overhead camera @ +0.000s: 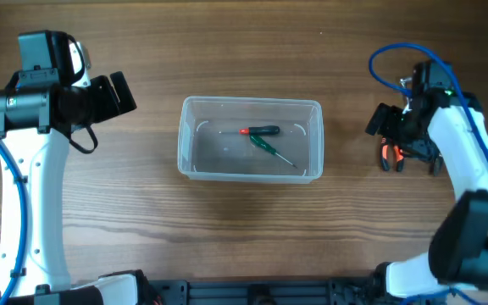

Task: Pack container
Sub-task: 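Drop the green screwdriver into the container with the right gripper, then grasp the orange-black needle-nose pliers with the right gripper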

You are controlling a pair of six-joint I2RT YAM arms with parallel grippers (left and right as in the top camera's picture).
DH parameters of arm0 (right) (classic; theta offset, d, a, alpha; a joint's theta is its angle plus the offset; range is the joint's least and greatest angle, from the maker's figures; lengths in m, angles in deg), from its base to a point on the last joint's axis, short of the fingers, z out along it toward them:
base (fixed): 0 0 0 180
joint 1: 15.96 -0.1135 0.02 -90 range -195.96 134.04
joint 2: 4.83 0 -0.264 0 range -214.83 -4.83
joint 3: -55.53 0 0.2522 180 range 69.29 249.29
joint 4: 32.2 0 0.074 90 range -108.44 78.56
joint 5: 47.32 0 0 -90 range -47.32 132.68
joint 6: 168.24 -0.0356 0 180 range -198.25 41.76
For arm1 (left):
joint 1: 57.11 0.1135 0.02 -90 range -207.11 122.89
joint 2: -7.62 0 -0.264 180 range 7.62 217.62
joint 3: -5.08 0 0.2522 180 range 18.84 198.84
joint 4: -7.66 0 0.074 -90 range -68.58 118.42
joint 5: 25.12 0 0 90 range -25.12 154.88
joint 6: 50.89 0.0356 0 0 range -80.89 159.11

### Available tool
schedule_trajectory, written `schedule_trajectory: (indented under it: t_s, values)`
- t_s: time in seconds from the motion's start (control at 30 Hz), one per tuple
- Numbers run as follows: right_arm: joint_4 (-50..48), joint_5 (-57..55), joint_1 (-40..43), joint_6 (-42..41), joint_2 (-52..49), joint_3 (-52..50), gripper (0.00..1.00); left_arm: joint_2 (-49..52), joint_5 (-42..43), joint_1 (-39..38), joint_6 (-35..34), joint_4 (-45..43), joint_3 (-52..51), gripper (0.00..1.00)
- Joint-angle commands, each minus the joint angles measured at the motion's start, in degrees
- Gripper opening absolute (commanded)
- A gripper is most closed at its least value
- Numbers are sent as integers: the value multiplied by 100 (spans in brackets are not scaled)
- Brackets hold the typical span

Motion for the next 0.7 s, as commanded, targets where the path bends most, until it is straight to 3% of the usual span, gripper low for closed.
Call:
schedule_trajectory:
  t_s: [0.0, 0.57, 0.63, 0.67]
  values:
    - [-131, 186, -37, 175, -673, -48, 100, 17, 68, 17, -50, -15, 28, 100]
    - [-1104, 188, -238, 181, -1541, -393, 100, 17, 68, 17, -50, -59, 28, 100]
    - [-1104, 190, -238, 175, -1541, -393, 93, 17, 68, 17, -50, -59, 28, 100]
    - [-1102, 192, -238, 175, -1541, -393, 83, 17, 68, 17, -50, -57, 28, 100]
